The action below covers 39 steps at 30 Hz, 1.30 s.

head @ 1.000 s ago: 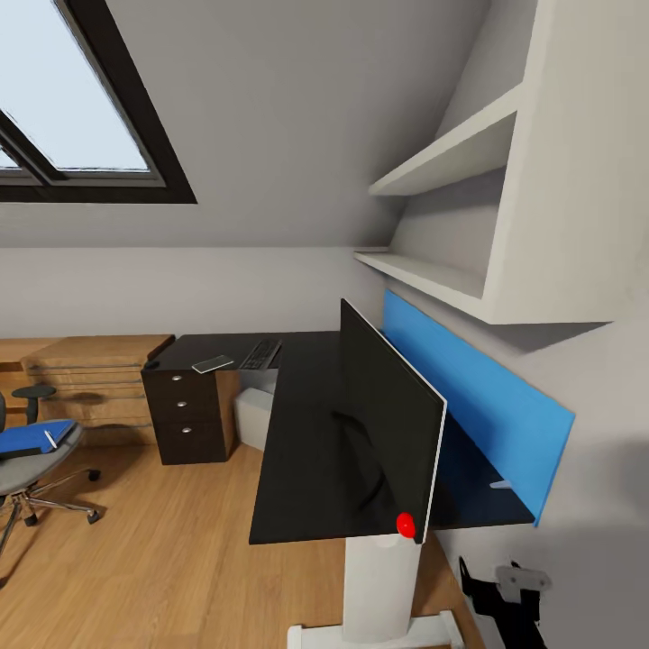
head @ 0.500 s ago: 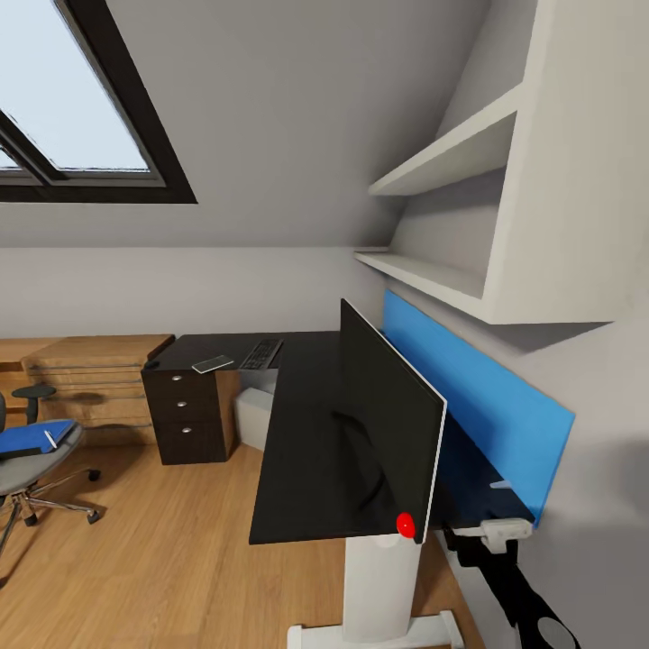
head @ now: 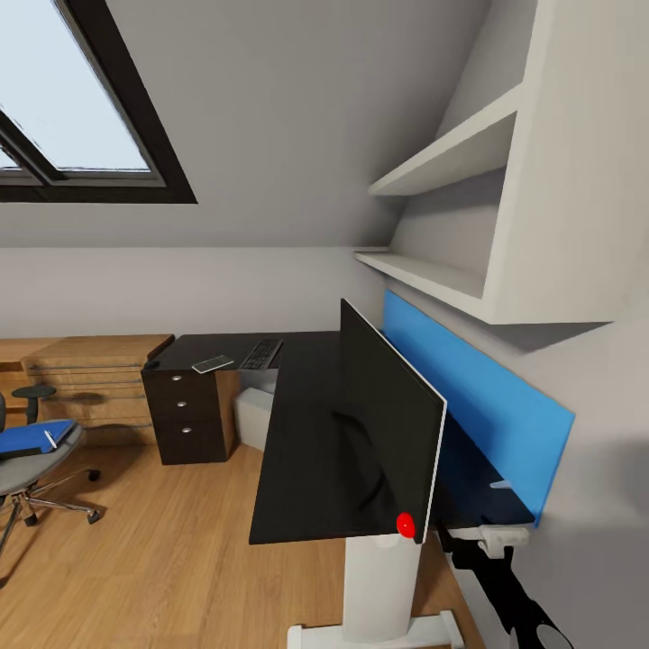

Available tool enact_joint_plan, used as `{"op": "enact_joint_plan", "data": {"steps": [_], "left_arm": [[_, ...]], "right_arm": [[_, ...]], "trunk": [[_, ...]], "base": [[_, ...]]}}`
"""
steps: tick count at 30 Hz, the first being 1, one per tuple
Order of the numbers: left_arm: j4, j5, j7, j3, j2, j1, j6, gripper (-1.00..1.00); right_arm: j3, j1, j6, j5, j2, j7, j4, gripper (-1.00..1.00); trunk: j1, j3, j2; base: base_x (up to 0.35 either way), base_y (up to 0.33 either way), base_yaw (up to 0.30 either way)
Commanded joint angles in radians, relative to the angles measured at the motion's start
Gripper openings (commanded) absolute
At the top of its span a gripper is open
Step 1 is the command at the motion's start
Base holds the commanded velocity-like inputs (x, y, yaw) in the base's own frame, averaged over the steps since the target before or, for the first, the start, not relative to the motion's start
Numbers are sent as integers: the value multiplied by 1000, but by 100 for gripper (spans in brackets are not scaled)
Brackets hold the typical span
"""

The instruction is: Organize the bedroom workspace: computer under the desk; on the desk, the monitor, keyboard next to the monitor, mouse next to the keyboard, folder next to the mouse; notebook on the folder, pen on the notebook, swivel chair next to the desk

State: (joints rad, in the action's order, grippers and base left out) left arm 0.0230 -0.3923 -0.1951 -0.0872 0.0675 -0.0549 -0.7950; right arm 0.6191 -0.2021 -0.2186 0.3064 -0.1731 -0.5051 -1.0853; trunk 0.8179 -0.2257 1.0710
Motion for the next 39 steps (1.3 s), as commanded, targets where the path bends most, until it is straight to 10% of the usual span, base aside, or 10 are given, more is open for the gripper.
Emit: {"op": "enact_joint_plan", "data": {"steps": [1,21,39], "left_arm": [[-1,-3,-10,-8,0,-1,-1,100],[0,-42,-7,-11,0,-1,-1,100],[0,-60,-8,-11,0,-1,0,100]], "right_arm": [[5,-2,-7,10,-1,-6,0,100],[0,1,22,4,-1,-22,-88,100],[-177,1,140,5,-1,-24,-162,100]], "trunk": [[0,-1,1],[0,-1,1],[0,-1,1]], "base": [[0,0,0],[0,0,0],[0,0,0]]}}
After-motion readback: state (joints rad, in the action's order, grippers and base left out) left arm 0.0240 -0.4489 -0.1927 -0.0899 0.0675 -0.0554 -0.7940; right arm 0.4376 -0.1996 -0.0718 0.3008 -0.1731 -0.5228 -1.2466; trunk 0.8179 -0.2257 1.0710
